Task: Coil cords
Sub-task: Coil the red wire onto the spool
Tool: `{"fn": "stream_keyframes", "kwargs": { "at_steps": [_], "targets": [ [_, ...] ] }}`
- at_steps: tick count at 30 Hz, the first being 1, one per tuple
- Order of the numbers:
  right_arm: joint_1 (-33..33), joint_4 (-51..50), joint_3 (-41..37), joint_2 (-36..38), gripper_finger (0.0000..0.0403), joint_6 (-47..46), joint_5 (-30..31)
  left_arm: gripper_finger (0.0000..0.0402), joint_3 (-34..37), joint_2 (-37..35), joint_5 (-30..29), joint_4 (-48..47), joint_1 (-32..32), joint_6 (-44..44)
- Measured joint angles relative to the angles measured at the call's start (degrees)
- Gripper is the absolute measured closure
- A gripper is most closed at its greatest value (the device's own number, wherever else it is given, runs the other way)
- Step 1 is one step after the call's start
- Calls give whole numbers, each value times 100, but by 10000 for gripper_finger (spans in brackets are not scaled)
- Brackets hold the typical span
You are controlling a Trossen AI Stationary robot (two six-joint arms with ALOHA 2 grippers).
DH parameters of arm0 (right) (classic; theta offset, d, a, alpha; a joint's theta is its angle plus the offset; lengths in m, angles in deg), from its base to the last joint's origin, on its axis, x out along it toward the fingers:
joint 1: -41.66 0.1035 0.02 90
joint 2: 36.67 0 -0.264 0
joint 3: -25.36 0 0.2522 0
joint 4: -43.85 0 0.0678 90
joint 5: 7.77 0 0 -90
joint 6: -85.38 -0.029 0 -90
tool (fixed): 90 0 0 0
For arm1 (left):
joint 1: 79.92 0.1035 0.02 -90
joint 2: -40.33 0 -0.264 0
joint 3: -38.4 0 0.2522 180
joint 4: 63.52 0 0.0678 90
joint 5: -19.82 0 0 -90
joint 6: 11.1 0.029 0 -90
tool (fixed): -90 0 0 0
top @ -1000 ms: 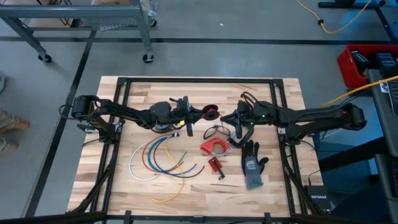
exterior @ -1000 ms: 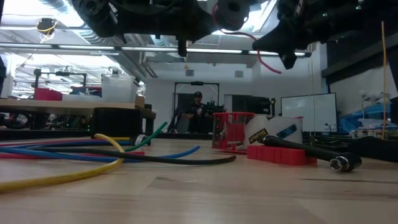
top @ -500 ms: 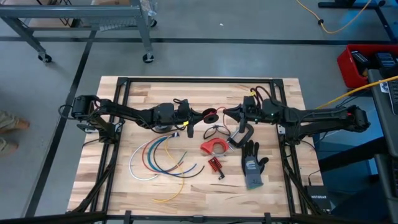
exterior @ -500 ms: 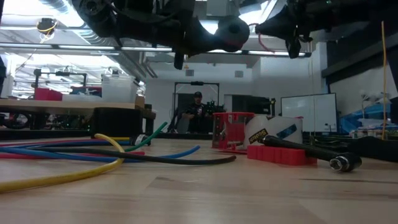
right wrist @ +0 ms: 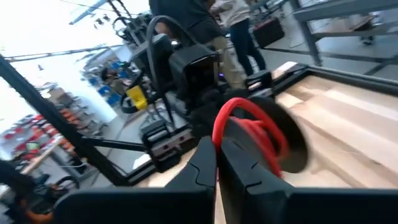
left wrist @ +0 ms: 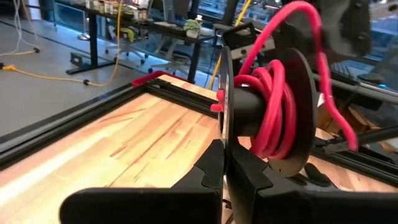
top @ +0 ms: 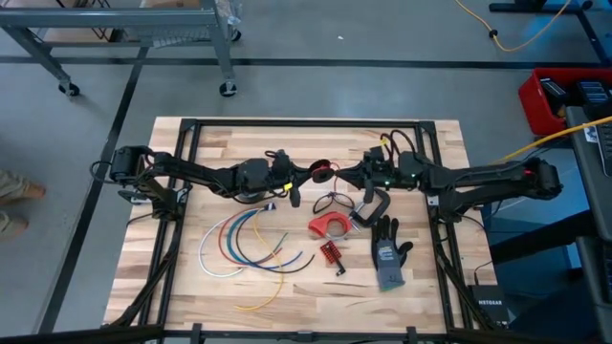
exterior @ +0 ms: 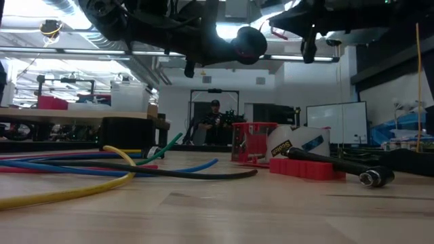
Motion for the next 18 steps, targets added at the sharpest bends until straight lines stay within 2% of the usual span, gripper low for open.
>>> {"fn": "stream_keyframes", "kwargs": {
  "at_steps": [10,18],
  "targets": [
    [2,1360,3,-790,399,-174,-203,401,0,0,-126,24,0,-22],
    [4,1219,701,-1478,399,-278,-541,402,0,0,-208,36,0,-37]
  ]
}}
